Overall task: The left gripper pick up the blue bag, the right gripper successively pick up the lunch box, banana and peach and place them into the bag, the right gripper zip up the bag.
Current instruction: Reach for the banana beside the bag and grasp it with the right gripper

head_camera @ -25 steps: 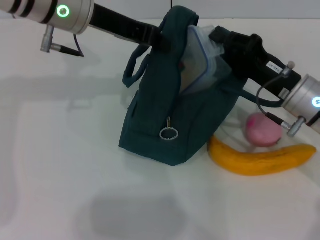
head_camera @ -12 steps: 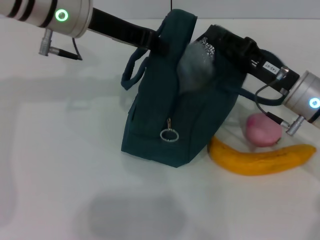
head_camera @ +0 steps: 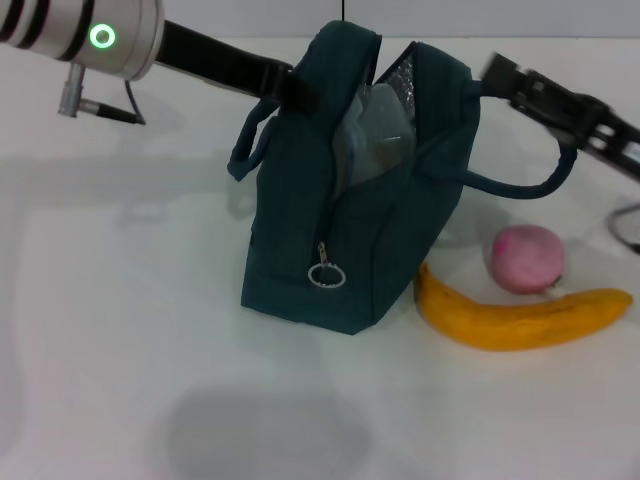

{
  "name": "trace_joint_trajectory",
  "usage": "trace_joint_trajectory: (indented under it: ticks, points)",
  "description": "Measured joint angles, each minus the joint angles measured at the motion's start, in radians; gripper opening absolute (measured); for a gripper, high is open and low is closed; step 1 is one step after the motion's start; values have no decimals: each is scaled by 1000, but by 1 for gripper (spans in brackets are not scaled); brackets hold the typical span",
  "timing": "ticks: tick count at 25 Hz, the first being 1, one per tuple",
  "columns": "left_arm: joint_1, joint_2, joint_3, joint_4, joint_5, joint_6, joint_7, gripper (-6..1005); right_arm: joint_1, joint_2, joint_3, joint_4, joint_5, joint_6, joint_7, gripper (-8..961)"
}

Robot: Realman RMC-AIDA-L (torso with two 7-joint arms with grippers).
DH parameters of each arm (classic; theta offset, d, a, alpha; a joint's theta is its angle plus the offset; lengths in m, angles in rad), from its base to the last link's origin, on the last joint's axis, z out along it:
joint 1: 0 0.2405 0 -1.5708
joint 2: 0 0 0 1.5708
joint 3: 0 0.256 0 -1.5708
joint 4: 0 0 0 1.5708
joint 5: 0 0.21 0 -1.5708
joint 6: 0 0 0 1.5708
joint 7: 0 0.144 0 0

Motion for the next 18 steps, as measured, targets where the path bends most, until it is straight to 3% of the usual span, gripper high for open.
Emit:
trace_joint_trajectory:
  ticks: [5,9,12,15,18]
  points:
    - [8,3,-2,0,5,0,0,54,-70,-13,-117,-256,13,-72,74,624]
    - [26,3,-3,1,8,0,0,54,-156,12,-164,-512,54,-221,38,674]
    - [28,3,-3,0,8,-1,0,54,-207,18,-238,-696,108,-338,82,674]
    - [28,3,-2,0,6,-2,-2,54,-274,22,-410,-911,164,-372,166,675]
    - [29,2,-2,1,3,-3,-6,54,-331,22,-619,-1119,190,-311,252,675]
